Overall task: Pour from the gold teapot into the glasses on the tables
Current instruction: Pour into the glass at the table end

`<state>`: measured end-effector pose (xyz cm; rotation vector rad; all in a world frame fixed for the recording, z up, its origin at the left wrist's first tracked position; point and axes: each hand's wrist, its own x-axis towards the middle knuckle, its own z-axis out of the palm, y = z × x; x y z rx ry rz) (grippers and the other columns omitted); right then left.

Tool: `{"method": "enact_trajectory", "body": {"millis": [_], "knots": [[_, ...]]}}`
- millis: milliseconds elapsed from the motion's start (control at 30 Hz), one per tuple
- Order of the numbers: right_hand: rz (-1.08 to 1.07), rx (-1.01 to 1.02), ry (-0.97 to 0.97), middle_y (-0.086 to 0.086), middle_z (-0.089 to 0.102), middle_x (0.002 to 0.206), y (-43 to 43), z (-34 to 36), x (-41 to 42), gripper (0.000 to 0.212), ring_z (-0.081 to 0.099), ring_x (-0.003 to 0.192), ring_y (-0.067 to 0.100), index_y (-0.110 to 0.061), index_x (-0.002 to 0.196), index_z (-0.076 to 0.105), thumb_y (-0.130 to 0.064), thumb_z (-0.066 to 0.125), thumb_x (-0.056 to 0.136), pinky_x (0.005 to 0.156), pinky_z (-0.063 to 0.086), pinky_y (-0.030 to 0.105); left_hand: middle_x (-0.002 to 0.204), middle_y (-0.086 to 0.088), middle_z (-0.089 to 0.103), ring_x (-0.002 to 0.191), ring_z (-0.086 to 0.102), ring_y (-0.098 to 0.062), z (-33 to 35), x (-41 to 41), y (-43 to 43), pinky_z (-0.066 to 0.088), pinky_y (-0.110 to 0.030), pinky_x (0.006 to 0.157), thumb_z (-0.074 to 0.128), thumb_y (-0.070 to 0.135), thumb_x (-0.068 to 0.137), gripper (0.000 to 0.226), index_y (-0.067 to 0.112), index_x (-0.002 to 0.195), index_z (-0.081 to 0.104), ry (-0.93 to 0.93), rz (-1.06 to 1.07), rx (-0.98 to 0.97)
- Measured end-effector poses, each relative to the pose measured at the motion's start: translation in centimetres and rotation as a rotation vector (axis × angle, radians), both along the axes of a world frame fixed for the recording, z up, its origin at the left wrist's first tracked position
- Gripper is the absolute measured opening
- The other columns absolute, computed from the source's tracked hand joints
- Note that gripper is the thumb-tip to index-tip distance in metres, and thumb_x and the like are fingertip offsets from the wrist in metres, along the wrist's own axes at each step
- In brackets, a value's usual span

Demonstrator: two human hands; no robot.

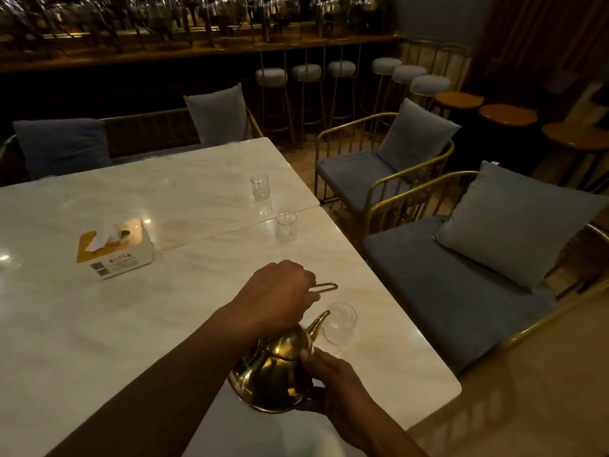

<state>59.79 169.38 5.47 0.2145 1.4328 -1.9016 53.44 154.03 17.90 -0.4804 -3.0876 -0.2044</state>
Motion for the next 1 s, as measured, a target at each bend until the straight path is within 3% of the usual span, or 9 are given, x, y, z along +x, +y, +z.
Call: {"method": "enact_trajectory", "body": {"millis": [267,500,633,733,867,1000], "knots": [[-0.027,0.047,0.004,0.008,0.078,0.111,0.2,0.3,0.1,0.036,0.073,0.104,0.033,-0.025,0.121,0.071,-0.037,0.074,0.087,0.096,0.057,0.053,0.094,0.001,0.069,0.081,0.063,-0.018,-0.1,0.4,-0.3,0.054,-0.035,0.071,0.054,0.046,0.095,0.032,0.023,0.11,0.069,-0.024,0.013,0.053],[-0.073,0.106,0.063,0.014,0.077,0.103,-0.1,-0.2,0.1,0.027,0.076,0.091,0.026,-0.02,0.103,0.072,-0.032,0.081,0.08,0.074,0.064,0.039,0.104,0.001,0.069,0.089,0.063,-0.017,-0.4,1.1,-1.0,0.056,-0.038,0.08,0.053,0.045,0.095,0.033,0.025,0.118,0.065,-0.104,0.055,0.081],[-0.128,0.133,0.136,0.014,0.072,0.108,-0.5,-0.5,0.2,0.019,0.071,0.101,0.03,-0.037,0.097,0.075,-0.033,0.082,0.08,0.079,0.064,0.045,0.105,0.002,0.069,0.092,0.063,-0.016,-0.4,1.5,-1.4,0.056,-0.039,0.083,0.053,0.044,0.093,0.037,0.024,0.121,0.065,-0.137,0.079,0.116],[-0.16,0.175,0.171,0.007,0.072,0.111,-0.9,-0.6,0.2,0.027,0.068,0.108,0.03,-0.05,0.097,0.072,-0.04,0.085,0.076,0.085,0.062,0.054,0.107,0.002,0.069,0.094,0.063,-0.015,-0.3,1.5,-1.5,0.055,-0.036,0.084,0.053,0.044,0.093,0.037,0.023,0.121,0.065,-0.154,0.086,0.138],[-0.21,0.243,0.246,-0.004,0.072,0.114,-1.2,-0.6,0.1,0.047,0.067,0.11,0.027,-0.06,0.098,0.067,-0.057,0.087,0.056,0.083,0.063,0.051,0.102,0.004,0.068,0.086,0.058,-0.012,0.0,1.7,-1.9,0.051,-0.031,0.077,0.053,0.042,0.093,0.034,0.024,0.12,0.064,-0.152,0.088,0.177],[-0.2,0.295,0.306,-0.009,0.071,0.12,-1.0,0.1,-0.8,0.073,0.067,0.113,0.025,-0.052,0.118,0.064,-0.067,0.088,0.05,0.093,0.059,0.053,0.083,0.012,0.055,0.077,0.053,-0.007,0.7,1.7,-2.4,0.049,-0.028,0.074,0.054,0.042,0.094,0.034,0.025,0.122,0.063,-0.116,0.121,0.251]]}}
